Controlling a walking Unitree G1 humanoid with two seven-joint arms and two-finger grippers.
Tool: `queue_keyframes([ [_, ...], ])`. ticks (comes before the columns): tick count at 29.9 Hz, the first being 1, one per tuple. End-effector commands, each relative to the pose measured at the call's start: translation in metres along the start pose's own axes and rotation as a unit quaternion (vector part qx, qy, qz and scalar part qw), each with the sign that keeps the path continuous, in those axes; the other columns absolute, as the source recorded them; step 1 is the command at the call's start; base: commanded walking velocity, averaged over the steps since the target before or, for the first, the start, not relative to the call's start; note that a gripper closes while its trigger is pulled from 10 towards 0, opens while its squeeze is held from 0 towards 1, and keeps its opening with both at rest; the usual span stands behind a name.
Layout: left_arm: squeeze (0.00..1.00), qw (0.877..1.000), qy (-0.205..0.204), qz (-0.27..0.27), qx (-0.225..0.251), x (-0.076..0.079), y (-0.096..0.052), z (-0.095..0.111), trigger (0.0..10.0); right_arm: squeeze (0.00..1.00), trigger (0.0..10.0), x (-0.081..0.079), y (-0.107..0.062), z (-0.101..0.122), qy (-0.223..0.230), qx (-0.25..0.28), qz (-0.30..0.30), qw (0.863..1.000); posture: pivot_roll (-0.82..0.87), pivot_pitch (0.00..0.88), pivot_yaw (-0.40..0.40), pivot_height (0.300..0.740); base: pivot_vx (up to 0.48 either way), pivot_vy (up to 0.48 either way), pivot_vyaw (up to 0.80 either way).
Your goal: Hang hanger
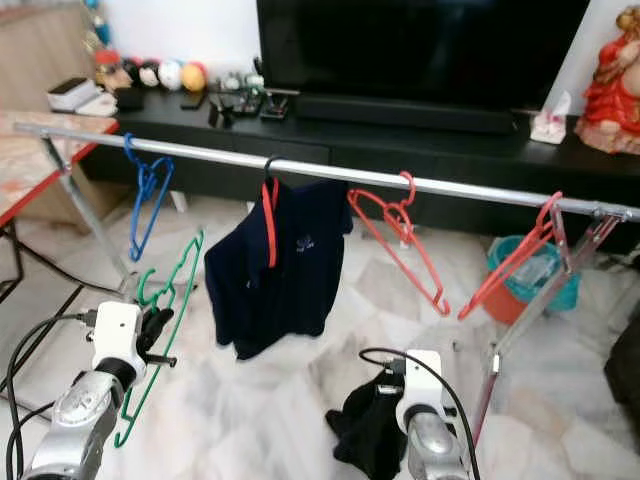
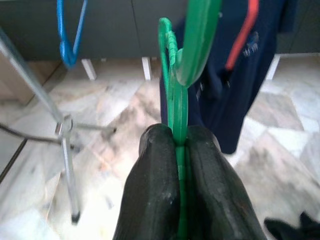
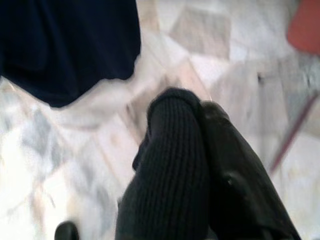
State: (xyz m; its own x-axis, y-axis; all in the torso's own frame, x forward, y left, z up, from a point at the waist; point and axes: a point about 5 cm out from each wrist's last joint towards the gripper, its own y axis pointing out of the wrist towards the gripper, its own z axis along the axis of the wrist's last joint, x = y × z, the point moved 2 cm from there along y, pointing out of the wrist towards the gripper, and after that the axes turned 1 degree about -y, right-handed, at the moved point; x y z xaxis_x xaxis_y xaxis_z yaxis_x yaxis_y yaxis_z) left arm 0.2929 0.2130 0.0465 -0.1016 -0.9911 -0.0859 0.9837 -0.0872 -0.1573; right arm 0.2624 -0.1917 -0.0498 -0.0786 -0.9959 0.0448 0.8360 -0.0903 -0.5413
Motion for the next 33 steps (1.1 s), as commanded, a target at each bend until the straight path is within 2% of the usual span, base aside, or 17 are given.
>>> queue_keyframes([
  [1, 0.00, 1.000, 0.006, 0.005, 0.004, -0.0040, 0.0006, 0.0020, 10.0, 0.00, 10.0, -0.0004, 0.0017, 0.0073, 0.002, 0.015, 0.001, 1.000, -0.06, 0.000, 0.010, 0.740, -0.274, 0.000, 0.00],
  [20, 0.00, 1.000, 0.002, 0.011, 0.003, -0.0064, 0.0001, 0.0014, 10.0, 0.00, 10.0, 0.0035, 0.0030, 0.0121, 0.018, 0.023, -0.009, 1.000, -0.06, 0.000, 0.005, 0.740, -0.279, 0.000, 0.00],
  [29, 0.00, 1.000, 0.010, 0.016, 0.001, -0.0102, 0.0002, 0.0016, 10.0, 0.00, 10.0, 0.0017, 0.0036, 0.0128, 0.018, 0.021, -0.007, 1.000, -0.06, 0.000, 0.011, 0.740, -0.028, 0.000, -0.77],
  [33, 0.00, 1.000, 0.007, 0.015, 0.003, -0.0099, 0.0007, 0.0024, 10.0, 0.00, 10.0, 0.0024, 0.0033, 0.0130, 0.015, 0.024, -0.012, 1.000, -0.06, 0.000, 0.014, 0.740, 0.000, 0.000, -0.13],
])
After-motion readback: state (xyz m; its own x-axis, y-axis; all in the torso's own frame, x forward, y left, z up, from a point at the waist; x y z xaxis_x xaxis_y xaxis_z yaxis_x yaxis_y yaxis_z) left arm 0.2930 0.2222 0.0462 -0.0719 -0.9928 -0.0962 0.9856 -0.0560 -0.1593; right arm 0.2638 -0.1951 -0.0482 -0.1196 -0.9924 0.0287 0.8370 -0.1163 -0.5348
